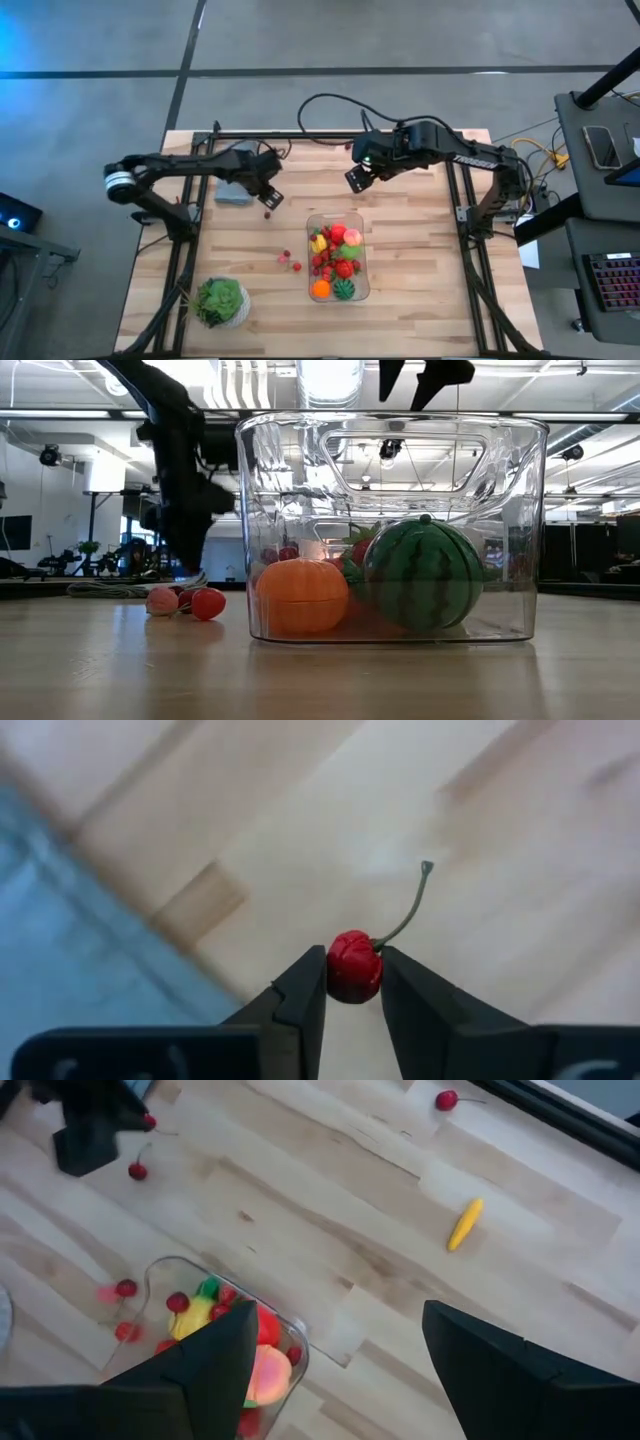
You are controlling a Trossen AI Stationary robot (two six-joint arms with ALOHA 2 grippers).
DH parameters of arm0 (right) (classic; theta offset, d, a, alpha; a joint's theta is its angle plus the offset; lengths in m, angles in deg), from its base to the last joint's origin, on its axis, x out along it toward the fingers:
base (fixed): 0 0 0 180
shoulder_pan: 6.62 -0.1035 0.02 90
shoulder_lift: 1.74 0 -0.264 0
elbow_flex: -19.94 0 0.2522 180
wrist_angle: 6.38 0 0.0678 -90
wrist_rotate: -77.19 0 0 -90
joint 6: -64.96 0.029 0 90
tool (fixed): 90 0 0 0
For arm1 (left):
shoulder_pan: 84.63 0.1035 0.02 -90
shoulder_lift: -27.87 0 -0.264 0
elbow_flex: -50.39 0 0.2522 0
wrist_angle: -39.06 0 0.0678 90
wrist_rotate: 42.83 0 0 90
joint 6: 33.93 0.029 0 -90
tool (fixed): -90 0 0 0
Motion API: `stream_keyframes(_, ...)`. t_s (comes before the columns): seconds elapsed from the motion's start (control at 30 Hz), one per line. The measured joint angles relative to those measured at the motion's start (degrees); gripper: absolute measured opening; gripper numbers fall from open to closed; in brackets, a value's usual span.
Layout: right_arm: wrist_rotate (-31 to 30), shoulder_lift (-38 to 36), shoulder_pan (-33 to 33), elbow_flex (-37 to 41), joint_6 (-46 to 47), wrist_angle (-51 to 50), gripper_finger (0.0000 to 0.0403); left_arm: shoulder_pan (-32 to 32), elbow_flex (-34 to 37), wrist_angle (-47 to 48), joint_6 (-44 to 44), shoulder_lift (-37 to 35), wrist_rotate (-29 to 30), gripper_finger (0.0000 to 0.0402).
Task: Pick and placing Produce into tupperware
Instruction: Put the cherry into the transparent bin
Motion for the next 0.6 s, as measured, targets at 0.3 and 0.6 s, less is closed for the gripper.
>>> stream_keyframes(0.3, -3.85, -1.92, 0.72, 0.04, 7.45, -0.09, 0.0274, -1.61, -0.18, -16.83, 11.26, -16.94, -18.84, 0.0074)
stream_keyframes(0.6, -9.17, -9.52, 0.68, 0.11, 9.11, -6.58, 0.0274, -9.85, -0.29, -30.44, 8.16, -18.95, -22.01, 0.0074)
